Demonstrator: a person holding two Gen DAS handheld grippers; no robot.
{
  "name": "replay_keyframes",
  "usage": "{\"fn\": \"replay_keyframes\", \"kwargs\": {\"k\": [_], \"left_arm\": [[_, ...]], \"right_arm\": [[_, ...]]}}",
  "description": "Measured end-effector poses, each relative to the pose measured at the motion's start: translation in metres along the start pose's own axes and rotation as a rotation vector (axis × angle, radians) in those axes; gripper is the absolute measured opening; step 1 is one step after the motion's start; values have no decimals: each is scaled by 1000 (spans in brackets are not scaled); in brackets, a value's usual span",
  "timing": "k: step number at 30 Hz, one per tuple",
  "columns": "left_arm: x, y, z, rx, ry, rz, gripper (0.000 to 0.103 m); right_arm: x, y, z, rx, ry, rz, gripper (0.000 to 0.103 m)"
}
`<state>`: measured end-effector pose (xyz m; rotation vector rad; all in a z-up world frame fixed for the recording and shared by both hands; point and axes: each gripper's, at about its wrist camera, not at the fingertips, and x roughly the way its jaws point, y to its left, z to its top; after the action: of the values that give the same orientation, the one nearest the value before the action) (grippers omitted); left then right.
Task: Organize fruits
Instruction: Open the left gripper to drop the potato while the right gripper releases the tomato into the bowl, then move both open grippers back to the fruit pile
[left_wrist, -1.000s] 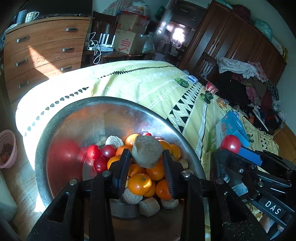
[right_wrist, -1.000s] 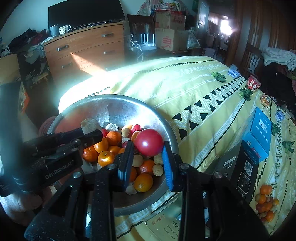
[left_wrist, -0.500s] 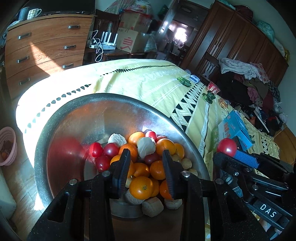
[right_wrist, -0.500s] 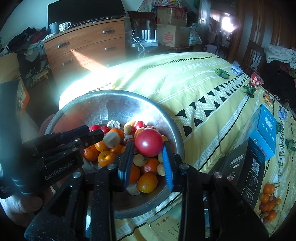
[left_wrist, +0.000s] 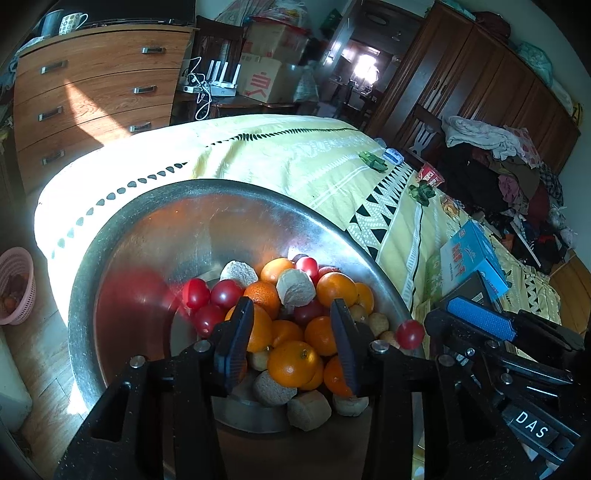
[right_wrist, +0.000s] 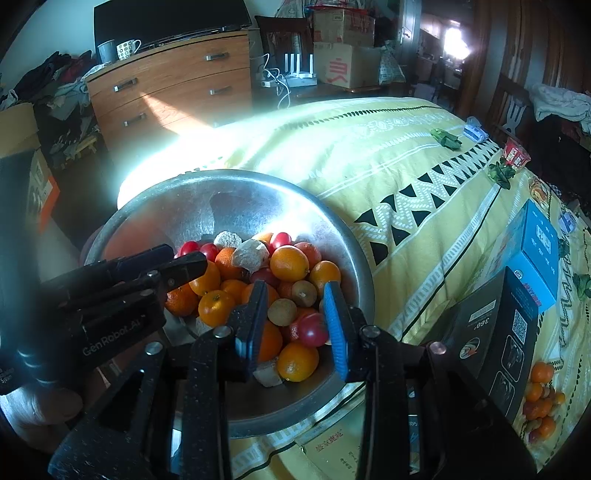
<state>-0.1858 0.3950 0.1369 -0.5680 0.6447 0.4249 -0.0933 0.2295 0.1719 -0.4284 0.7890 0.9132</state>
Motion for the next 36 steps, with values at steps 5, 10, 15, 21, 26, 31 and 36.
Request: {"fn": "replay_keyframes", "kwargs": {"k": [5,10,15,21,26,31,36], "left_arm": [[-2,0,0,-17,-5,15,60],[-2,1,-2,-21,1,28,64],[-4,0,-4,-26,-2,33,65],[-4,-2,-3,-20,1,40,66],[-5,-5,-4,-12,2,45,66],[-9,-10,-5,-10,-5,46,66],[-14,-18,-5,-3,-15,40,66]], "right_arm": [[-4,1,-1,3,-12,1,44],[-10,2,-2,7,-34,11,63],[-12,0,-2,7,-39,14,63],[-21,-4,-3,22,-73,15,74],[-30,-8,-2,37,-101,22,74],[-45,-9,-5,45,-138,10,74],[-65,-16,-8,65,-177,1,74]]}}
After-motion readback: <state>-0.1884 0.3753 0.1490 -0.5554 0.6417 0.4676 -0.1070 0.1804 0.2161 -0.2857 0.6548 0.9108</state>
